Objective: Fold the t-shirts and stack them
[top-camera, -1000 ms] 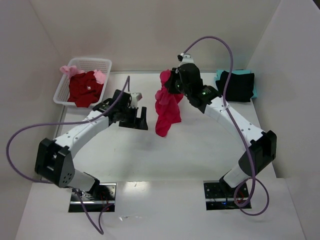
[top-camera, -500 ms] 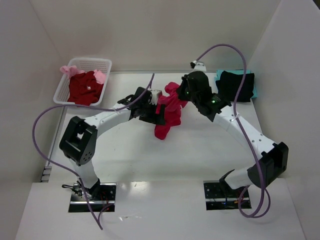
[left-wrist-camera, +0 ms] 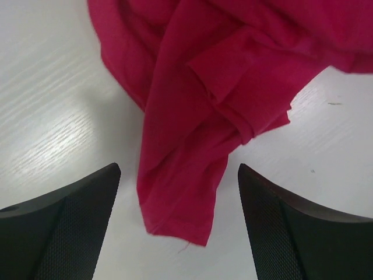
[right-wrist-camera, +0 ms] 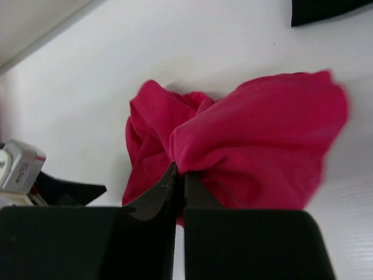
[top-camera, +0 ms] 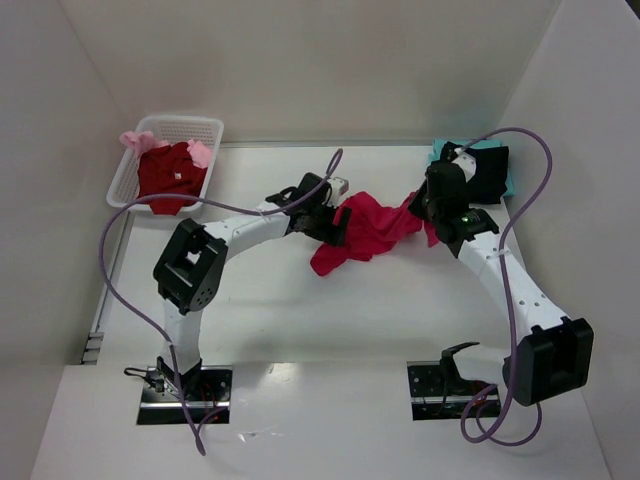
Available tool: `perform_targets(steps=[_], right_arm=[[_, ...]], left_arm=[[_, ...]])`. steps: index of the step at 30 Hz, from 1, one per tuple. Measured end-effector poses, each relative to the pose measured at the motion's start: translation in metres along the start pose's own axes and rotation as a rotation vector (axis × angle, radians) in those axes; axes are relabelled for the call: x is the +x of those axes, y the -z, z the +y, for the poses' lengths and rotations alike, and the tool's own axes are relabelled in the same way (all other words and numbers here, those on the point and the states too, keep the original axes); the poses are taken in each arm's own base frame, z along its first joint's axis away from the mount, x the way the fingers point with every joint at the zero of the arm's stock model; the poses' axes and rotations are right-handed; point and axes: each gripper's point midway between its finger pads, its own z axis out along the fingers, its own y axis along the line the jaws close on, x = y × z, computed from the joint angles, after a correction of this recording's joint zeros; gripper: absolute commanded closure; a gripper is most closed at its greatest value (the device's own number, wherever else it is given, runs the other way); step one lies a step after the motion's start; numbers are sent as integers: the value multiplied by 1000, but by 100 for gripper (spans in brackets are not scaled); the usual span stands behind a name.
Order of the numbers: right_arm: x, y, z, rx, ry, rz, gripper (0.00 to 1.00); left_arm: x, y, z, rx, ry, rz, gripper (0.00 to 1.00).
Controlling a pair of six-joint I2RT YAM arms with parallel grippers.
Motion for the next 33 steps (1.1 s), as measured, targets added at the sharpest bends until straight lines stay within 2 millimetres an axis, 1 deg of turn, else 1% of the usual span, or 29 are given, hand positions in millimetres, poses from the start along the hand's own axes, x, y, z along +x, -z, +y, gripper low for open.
perform_targets(steps=[3, 5, 9, 14, 15, 17, 20, 22, 27, 29, 31, 33], right_arm=[[18, -4, -5, 3, -4, 47, 97], [24, -6, -8, 9, -7, 63, 97], [24, -7, -13, 34, -15, 52, 97], [21, -9, -23, 80, -41, 33, 97], [21, -10, -26, 90, -48, 32, 95], [23, -11, -33, 110, -58, 30, 94], [25, -9, -43, 137, -72, 31, 94], [21, -7, -47, 145, -84, 21, 94], [9, 0, -63, 173, -121, -11, 94], [6, 3, -67, 179, -131, -21, 94], [4, 5, -67, 176, -134, -27, 94], [4, 6, -66, 171, -135, -28, 94]], left_arm=[[0, -16, -5, -7, -35, 9, 11], [2, -25, -11, -3, -65, 16, 11], [-4, -38, -23, 5, -116, 9, 12], [-22, -39, -33, 8, -154, -32, 15], [-27, -38, -34, 7, -156, -44, 18], [-35, -37, -34, 0, -159, -66, 20], [-43, -40, -34, -5, -158, -83, 28], [-42, -46, -33, -10, -155, -82, 29], [-28, -59, -27, -24, -149, -45, 29], [-25, -61, -25, -27, -148, -35, 31], [-24, -62, -25, -27, -147, -34, 33], [-25, -62, -25, -26, -146, -35, 37]])
